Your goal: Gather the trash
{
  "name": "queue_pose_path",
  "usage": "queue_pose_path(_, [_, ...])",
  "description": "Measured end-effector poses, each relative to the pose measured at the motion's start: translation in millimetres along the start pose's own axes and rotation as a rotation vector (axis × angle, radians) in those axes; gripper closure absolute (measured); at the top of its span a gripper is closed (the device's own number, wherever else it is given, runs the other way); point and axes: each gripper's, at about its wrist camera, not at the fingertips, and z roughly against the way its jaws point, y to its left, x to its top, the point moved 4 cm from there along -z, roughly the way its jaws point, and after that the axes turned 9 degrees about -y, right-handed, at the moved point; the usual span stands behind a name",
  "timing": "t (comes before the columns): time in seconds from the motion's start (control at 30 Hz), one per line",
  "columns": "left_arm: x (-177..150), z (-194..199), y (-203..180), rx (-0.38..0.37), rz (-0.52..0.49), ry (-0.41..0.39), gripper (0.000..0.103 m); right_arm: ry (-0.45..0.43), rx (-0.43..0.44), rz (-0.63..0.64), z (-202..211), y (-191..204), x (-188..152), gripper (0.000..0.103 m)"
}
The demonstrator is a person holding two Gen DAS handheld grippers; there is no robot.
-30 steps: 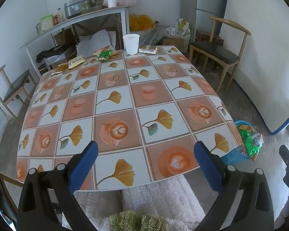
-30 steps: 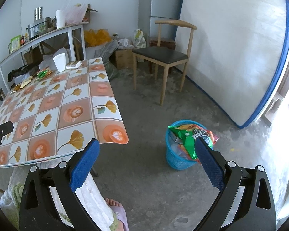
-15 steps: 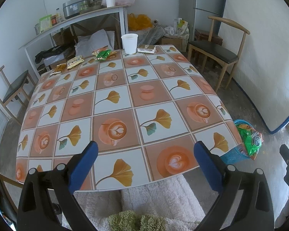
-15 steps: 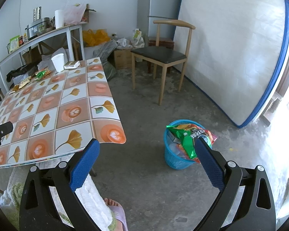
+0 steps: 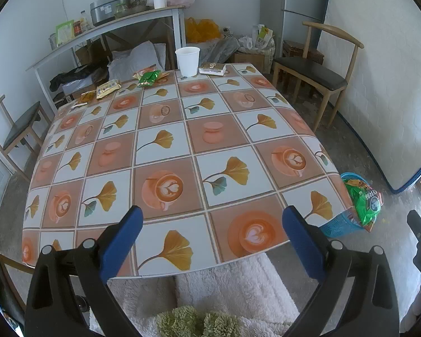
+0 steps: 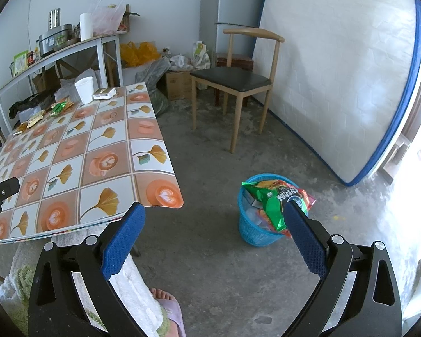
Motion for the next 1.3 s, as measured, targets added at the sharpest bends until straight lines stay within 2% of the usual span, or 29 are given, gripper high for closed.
queue_pose_path(1.3, [-4.6,-4.3,2.1,-0.005,-0.004,0.016,0.006,0.001,0.006,0.003,0.3,-2.1,-2.0,0.008])
